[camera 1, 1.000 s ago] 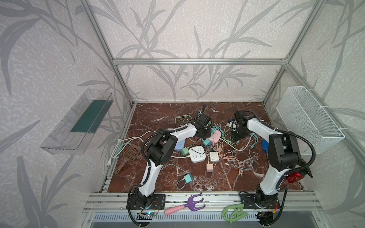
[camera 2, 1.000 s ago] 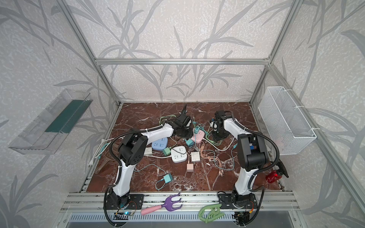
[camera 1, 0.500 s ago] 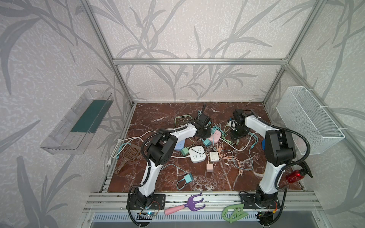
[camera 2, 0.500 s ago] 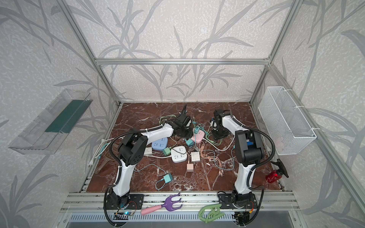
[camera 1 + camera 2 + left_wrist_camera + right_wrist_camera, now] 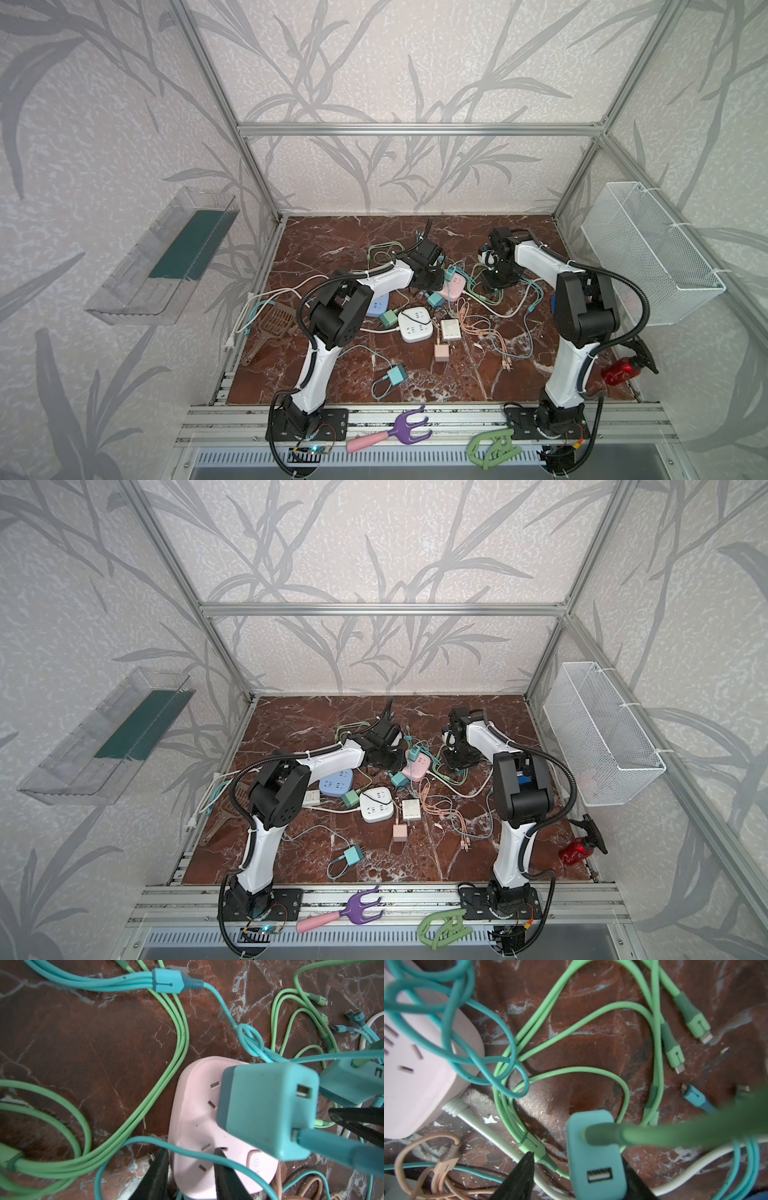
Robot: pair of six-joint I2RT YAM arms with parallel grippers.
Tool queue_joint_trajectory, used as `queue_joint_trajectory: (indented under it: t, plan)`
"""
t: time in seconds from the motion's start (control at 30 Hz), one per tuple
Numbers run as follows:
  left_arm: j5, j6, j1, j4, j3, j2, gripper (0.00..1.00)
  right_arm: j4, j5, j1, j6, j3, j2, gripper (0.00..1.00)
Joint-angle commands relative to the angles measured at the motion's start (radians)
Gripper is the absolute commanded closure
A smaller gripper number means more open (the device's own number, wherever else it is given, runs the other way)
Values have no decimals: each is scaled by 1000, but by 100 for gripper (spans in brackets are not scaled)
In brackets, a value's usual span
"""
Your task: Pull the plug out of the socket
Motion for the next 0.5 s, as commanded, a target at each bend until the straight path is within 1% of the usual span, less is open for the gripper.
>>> queue_joint_trajectory:
  t: [0.0, 0.23, 0.47]
  plan:
    - [-17, 12, 0, -121, -44, 17, 63, -9, -9, -6, 21, 24, -38, 39]
    - [-21, 14, 1, -124, -50, 11, 63, -21, 50, -6, 26, 28, -56, 37]
    - [-19, 11, 2, -121, -54, 9, 63, -20, 89, -5, 30, 36, -122, 35]
